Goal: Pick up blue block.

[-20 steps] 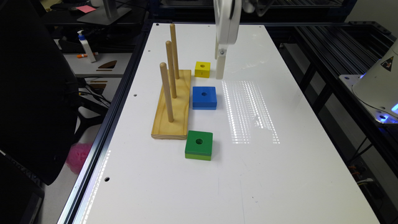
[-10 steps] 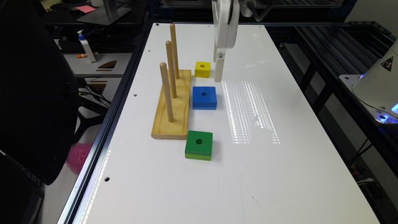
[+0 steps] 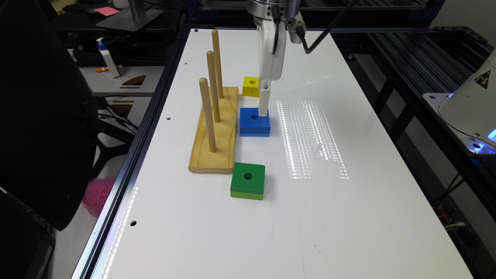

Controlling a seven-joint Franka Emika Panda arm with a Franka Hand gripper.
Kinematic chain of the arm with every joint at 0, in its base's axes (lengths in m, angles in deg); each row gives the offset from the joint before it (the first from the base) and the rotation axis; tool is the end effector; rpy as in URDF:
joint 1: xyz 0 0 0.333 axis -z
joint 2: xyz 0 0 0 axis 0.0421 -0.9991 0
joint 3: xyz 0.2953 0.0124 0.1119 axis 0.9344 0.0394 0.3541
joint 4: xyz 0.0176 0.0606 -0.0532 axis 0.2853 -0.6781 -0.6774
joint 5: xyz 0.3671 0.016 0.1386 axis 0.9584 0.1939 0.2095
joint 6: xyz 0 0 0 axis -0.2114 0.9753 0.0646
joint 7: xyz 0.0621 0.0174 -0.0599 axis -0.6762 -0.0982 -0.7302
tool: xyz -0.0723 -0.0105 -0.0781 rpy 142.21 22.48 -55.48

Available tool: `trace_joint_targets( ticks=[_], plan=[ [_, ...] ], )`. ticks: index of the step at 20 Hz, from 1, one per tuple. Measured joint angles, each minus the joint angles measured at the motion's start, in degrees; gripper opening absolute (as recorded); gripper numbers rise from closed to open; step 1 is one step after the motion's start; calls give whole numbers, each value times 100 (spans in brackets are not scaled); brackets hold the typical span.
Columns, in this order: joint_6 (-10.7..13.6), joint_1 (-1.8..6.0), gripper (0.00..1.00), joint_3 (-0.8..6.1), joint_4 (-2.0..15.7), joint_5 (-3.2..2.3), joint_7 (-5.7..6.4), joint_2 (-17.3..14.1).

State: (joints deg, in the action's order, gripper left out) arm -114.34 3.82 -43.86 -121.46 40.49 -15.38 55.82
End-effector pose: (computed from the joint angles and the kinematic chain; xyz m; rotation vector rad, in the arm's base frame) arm 0.5233 0.0106 0.2399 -2.8732 1.1993 -0.0445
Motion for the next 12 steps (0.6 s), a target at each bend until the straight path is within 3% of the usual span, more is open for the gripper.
trace_joint_targets(
  ticks=[7, 12],
  plan=[
    [-43, -8, 100, 20, 50, 0, 2, -110],
    [-457, -8, 100, 22, 143, 0, 1, -613]
  ],
)
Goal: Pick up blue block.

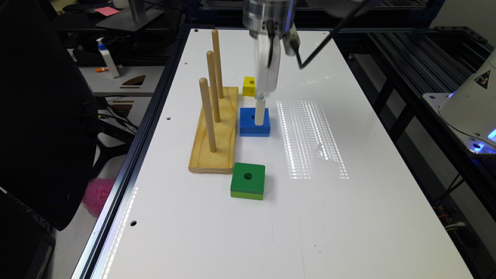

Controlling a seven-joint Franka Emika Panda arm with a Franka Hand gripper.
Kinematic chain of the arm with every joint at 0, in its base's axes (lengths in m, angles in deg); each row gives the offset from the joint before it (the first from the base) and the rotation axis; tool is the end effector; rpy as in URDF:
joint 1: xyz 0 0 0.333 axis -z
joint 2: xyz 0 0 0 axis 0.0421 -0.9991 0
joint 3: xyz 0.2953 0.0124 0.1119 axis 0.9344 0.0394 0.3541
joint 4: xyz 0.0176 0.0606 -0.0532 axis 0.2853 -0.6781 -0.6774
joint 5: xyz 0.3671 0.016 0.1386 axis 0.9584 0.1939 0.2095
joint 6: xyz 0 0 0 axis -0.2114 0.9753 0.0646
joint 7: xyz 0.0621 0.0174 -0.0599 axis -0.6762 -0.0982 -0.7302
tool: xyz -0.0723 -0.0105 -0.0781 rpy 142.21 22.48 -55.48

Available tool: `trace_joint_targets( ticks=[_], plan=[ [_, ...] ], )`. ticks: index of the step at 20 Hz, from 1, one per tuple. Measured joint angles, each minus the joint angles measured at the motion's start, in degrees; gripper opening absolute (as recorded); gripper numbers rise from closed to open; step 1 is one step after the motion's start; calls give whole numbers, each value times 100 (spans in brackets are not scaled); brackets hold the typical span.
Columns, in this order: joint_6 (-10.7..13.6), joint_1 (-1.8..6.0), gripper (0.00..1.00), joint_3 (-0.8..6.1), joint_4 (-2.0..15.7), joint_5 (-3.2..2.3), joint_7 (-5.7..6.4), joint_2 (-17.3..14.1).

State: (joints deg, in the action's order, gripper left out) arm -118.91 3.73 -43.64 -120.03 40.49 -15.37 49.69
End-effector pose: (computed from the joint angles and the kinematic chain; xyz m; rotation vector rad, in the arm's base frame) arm 0.5292 0.0138 0.1999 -2.8715 1.1930 -0.0380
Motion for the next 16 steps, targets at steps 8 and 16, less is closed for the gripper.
trace_joint_targets(
  ticks=[8, 16],
  plan=[
    [16, -2, 100, 41, 158, 0, 6, -97],
    [16, -3, 100, 58, 194, 0, 7, -119]
  ],
)
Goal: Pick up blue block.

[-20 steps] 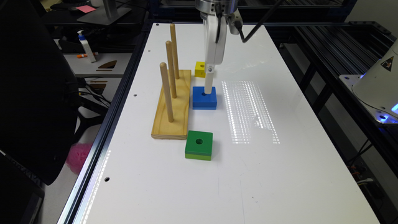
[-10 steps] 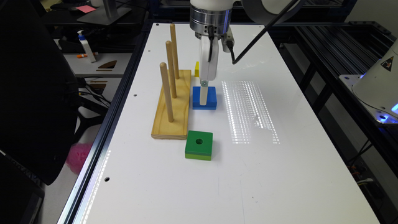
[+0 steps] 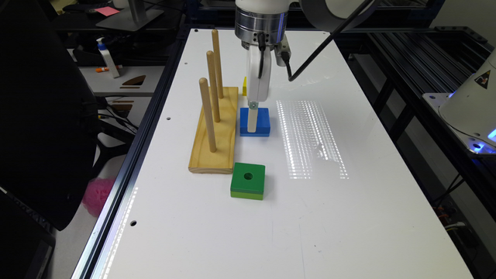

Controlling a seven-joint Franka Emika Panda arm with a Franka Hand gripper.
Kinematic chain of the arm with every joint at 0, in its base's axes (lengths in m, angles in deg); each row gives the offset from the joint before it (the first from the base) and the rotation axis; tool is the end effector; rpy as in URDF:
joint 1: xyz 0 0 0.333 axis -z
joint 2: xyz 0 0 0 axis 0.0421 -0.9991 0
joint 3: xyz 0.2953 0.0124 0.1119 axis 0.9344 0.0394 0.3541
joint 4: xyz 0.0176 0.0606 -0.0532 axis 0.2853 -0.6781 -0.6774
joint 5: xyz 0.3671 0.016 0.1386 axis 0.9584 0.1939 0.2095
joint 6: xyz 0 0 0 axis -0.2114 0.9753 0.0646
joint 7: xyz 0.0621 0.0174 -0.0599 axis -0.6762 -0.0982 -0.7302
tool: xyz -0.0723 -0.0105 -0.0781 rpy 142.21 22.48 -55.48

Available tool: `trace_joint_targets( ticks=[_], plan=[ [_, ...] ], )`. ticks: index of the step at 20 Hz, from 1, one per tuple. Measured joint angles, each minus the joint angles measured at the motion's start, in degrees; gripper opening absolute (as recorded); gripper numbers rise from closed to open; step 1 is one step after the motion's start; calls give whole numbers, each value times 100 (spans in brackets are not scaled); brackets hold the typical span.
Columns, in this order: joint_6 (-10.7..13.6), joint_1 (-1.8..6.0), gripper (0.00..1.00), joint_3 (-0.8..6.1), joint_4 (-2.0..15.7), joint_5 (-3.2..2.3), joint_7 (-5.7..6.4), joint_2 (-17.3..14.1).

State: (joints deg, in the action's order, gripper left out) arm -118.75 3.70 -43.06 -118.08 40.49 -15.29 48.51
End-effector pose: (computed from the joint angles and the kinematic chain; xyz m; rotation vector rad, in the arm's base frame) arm 0.5397 0.0199 0.2006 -2.8680 1.1780 -0.0501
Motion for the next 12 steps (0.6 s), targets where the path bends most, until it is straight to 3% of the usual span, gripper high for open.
trace_joint_targets(
  ticks=[3, 6, 10, 11, 12],
  plan=[
    [-46, 0, 100, 0, 3, 0, 0, -111],
    [-304, -1, 100, 0, 37, -4, 3, -392],
    [-295, -4, 100, 4, 102, -4, 6, -427],
    [-295, -3, 0, 4, 102, -4, 6, -425],
    [-295, -3, 0, 4, 102, -4, 6, -425]
  ],
)
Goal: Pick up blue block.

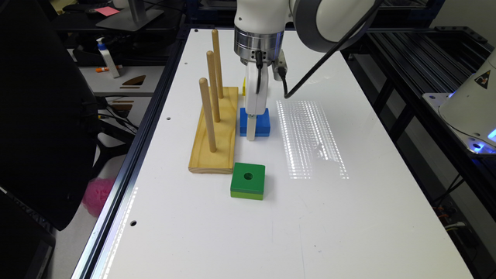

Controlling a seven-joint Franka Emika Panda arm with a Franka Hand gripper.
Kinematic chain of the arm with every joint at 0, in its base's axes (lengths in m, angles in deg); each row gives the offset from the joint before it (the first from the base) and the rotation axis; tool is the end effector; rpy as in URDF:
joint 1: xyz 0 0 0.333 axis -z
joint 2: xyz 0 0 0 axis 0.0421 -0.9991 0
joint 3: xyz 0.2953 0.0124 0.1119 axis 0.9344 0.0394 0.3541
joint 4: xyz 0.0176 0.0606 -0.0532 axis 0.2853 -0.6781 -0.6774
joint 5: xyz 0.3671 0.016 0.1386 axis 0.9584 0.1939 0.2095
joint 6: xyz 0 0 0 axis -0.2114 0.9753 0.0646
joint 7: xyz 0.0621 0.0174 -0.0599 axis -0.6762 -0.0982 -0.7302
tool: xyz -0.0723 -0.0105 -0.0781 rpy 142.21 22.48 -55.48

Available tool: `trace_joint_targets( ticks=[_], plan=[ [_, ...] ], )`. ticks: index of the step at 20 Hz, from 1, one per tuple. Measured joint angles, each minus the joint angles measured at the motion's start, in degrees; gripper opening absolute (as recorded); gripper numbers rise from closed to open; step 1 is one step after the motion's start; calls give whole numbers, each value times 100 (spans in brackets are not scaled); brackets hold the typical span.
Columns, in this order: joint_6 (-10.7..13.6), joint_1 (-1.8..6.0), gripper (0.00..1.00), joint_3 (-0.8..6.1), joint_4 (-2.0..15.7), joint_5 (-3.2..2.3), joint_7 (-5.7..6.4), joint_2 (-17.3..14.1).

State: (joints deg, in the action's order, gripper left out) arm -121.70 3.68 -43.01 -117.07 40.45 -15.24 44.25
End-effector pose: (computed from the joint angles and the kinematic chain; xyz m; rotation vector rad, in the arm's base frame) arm 0.5412 0.0209 0.1713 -2.8664 1.1790 -0.0404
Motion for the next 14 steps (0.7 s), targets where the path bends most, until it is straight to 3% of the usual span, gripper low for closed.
trace_joint_targets(
  ticks=[11, 14],
  plan=[
    [15, 2, 0, 0, -2, 0, 0, 9],
    [123, 5, 0, -1, -3, 0, 0, 121]
  ],
)
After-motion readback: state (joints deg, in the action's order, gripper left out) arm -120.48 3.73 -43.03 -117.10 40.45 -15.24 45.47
